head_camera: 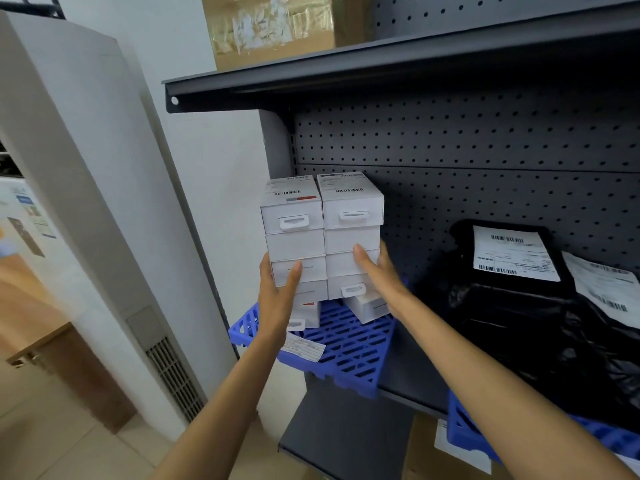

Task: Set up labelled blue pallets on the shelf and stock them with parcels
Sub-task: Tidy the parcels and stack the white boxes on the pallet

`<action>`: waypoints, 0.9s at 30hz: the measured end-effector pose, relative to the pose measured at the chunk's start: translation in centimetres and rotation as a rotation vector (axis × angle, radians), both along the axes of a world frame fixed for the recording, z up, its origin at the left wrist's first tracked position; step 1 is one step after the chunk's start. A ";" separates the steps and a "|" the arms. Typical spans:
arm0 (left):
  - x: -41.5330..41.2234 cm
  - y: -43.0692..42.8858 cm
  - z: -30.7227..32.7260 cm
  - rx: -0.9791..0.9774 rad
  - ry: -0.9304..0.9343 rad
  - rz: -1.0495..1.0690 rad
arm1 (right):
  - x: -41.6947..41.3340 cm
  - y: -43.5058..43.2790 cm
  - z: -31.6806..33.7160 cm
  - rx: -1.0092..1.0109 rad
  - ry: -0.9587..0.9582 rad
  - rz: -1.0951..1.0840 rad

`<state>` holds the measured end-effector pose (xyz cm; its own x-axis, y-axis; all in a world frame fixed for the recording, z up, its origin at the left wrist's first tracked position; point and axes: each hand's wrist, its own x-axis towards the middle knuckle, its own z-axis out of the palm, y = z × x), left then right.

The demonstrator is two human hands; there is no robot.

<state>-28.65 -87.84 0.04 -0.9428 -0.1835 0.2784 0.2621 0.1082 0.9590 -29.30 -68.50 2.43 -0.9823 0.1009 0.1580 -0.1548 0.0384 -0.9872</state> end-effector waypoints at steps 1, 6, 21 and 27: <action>0.0 -0.5 0.2 -0.014 -0.001 -0.013 | 0.1 -0.1 -0.1 0.012 0.001 -0.002; 0.1 -2.8 0.1 -0.125 -0.017 -0.100 | 0.4 0.1 -0.7 0.193 0.001 -0.010; 0.0 -3.5 -4.1 -0.207 -0.049 -0.056 | 1.6 0.1 -6.7 0.370 -0.056 -0.314; -0.6 -4.0 -4.6 -0.125 -0.017 -0.139 | 0.8 -0.5 -6.6 0.020 -0.227 -0.249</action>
<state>-29.20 -91.84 -4.58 -0.9613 -0.0162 0.2749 0.2669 0.1910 0.9446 -28.50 -68.99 -4.19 -0.9382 0.3412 -0.0578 0.0855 0.0667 -0.9941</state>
